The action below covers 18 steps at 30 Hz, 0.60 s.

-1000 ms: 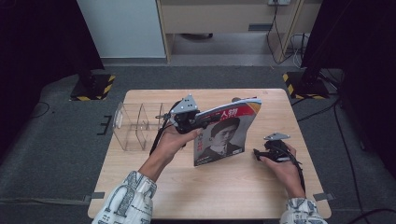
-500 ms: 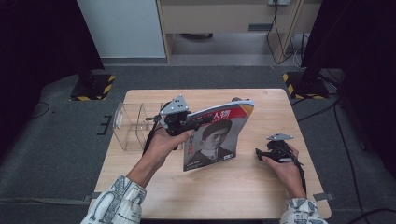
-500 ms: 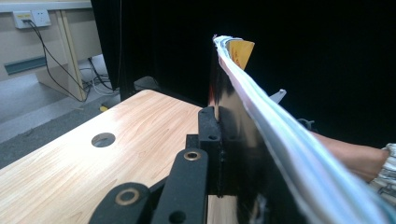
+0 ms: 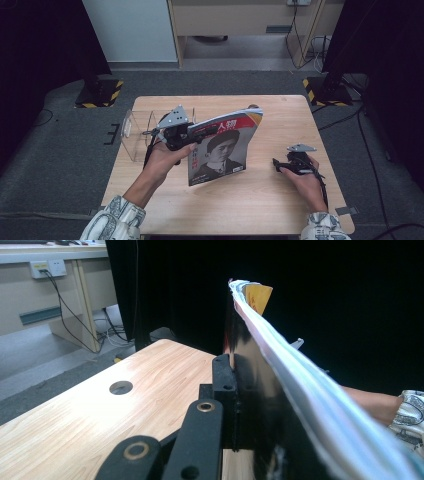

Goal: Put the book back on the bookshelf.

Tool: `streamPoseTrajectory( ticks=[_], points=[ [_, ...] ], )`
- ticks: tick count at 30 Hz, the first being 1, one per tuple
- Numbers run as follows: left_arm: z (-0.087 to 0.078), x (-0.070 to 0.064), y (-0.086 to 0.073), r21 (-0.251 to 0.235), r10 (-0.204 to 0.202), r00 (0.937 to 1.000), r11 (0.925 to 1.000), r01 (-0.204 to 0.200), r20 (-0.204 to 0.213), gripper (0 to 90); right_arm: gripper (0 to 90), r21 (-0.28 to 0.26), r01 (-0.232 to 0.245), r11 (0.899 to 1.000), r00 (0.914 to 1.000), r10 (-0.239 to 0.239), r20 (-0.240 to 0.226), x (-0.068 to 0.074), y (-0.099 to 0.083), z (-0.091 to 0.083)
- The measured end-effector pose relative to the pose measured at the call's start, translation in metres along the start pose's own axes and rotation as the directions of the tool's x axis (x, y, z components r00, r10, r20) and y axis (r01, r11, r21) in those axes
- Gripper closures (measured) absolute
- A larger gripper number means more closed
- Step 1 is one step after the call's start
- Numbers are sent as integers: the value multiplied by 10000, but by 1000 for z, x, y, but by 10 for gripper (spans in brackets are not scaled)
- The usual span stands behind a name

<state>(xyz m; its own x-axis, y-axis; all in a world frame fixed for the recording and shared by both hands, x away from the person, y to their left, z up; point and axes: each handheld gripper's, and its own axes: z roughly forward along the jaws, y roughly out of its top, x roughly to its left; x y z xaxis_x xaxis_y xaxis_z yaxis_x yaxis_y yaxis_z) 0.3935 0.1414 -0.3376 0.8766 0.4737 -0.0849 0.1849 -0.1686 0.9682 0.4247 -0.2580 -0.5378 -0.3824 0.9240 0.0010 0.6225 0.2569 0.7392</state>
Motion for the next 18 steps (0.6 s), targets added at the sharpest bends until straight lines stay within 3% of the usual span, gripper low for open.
streamPoseTrajectory(
  ticks=[12, 18],
  points=[
    [-23, 1, -8, -31, -80, 9999, 10000, 80, -149, 864, 230, -17, -55, 10000, 10000, 55, 42, 1, 0, 0],
    [-38, 3, -13, -160, -209, 9988, 9997, 202, -443, 863, 230, -18, -53, 10000, 10000, 53, 43, 1, 0, 0]
  ],
)
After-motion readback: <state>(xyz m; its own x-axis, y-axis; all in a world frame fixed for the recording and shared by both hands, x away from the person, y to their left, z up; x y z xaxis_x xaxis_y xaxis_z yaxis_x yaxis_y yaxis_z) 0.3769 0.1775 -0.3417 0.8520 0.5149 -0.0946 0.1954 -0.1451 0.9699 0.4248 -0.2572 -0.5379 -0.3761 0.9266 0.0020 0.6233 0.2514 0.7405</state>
